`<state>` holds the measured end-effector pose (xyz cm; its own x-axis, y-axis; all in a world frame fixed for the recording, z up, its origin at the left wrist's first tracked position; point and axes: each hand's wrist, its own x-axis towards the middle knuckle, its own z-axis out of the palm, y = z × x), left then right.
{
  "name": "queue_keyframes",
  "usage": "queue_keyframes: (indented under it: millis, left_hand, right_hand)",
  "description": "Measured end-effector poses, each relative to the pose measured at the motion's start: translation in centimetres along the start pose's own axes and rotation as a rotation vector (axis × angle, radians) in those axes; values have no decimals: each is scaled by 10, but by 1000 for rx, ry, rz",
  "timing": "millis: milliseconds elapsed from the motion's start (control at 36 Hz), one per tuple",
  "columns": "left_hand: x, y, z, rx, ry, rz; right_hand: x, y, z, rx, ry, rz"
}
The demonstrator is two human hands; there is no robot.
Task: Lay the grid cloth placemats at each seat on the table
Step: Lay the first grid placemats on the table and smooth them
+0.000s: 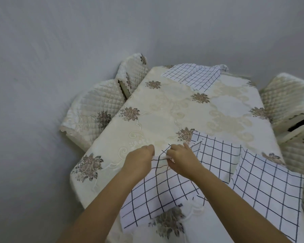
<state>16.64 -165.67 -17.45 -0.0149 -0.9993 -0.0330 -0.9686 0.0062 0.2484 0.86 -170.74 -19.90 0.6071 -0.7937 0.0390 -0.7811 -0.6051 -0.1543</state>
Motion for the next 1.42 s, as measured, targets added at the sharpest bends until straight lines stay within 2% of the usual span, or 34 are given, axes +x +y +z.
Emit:
queue_keyframes:
  millis: [194,333,778,1028,1194,1250,1417]
  left_hand:
    - [-3,-12,-23,-108,9,-24]
    - [-4,-14,-34,-187,-26,-43]
    - [-1,-20,-66,-65,18,-61]
    - [5,-22,-73,-205,-271,-23]
    - [16,-35,-50,-297,-471,-27]
    - [20,-37,-36,-265,-460,-40]
    - [26,-34,28,33,-345,-91]
  right_hand:
    - [-3,13,-33,-63,-18,10]
    - [-9,23,-55,-4,-22,53]
    - [-40,52,-95,226,-129,293]
    - [-50,61,-122,262,-385,321]
    - [-49,63,-116,283,-495,376]
    - [-46,63,-104,280,-503,394]
    - [-39,65,-35,206,-476,471]
